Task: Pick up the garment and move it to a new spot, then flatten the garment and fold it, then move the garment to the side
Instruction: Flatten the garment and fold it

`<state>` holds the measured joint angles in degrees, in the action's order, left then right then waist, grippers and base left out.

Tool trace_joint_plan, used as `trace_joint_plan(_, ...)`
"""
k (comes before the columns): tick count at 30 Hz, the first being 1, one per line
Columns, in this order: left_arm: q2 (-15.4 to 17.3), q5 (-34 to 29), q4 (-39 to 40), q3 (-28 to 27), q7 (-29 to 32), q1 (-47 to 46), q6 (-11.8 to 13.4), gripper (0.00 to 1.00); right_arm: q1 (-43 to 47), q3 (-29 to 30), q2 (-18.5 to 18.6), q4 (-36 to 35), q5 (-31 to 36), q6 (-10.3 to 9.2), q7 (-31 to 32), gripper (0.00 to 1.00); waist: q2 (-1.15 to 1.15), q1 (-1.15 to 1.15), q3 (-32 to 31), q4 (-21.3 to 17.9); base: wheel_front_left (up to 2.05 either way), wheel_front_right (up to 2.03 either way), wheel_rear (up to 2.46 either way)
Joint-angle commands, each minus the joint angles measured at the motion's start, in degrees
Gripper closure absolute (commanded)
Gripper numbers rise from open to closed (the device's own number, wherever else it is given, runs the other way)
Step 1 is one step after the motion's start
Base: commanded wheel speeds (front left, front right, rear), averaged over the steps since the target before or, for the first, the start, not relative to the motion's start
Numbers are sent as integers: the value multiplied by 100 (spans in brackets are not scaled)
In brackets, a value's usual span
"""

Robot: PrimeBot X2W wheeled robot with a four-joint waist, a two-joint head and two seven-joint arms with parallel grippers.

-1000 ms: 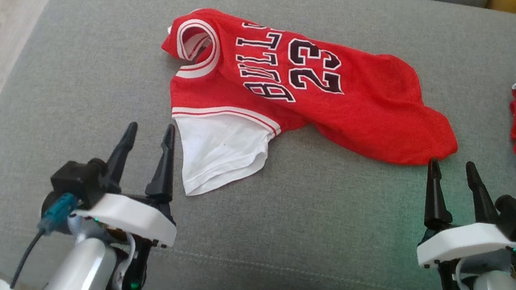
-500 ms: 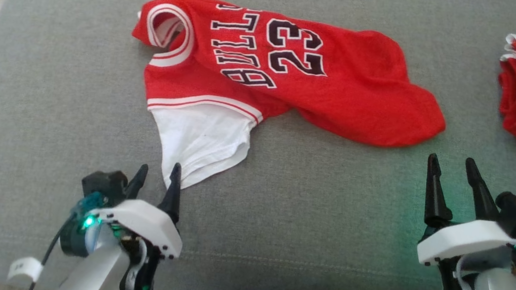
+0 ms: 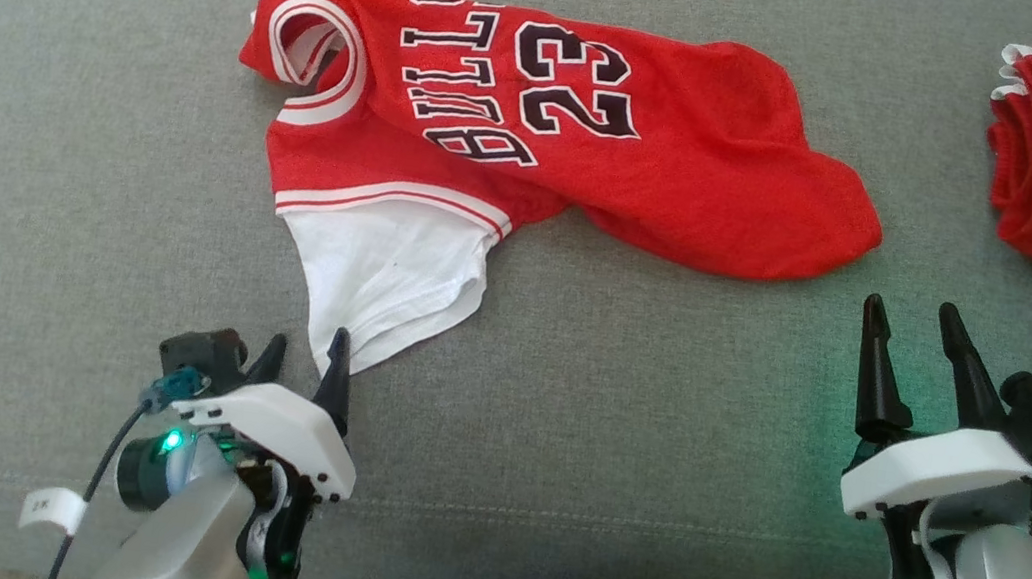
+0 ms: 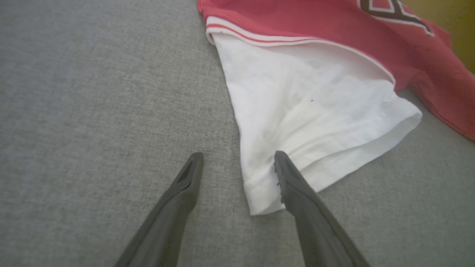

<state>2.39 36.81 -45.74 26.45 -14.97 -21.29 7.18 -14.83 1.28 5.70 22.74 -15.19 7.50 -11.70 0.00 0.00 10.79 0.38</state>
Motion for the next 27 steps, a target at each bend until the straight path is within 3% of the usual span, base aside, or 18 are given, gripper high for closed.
trace_joint_plan(1, 49, 131, -77, -30, -3, -131, -77, 38, -191, -107, 54, -147, -25, -1, -88, 0, 0, 0, 8, 9, 0, 0, 0)
trace_joint_plan(2, 49, 179, -113, 11, -3, -160, -116, 100, -194, -95, 57, -141, -25, -1, -89, 0, 0, 0, 13, 16, 0, 0, 0)
trace_joint_plan(8, 49, 184, 51, -5, -3, -305, -159, 100, -276, 39, 76, -9, -25, -1, -54, 0, 0, 0, 36, 145, 0, 0, 0)
trace_joint_plan(19, 49, -799, 2037, -1333, -3, 107, 180, 100, -713, 515, -47, 739, -263, -1, 255, 0, 0, 0, 63, 548, 0, 0, 0)
trace_joint_plan(27, 49, -1138, 2712, -1562, -3, 356, 228, 100, -963, 597, -124, 1322, -316, -1, 356, 0, 0, 0, 134, 702, 0, 0, 0)
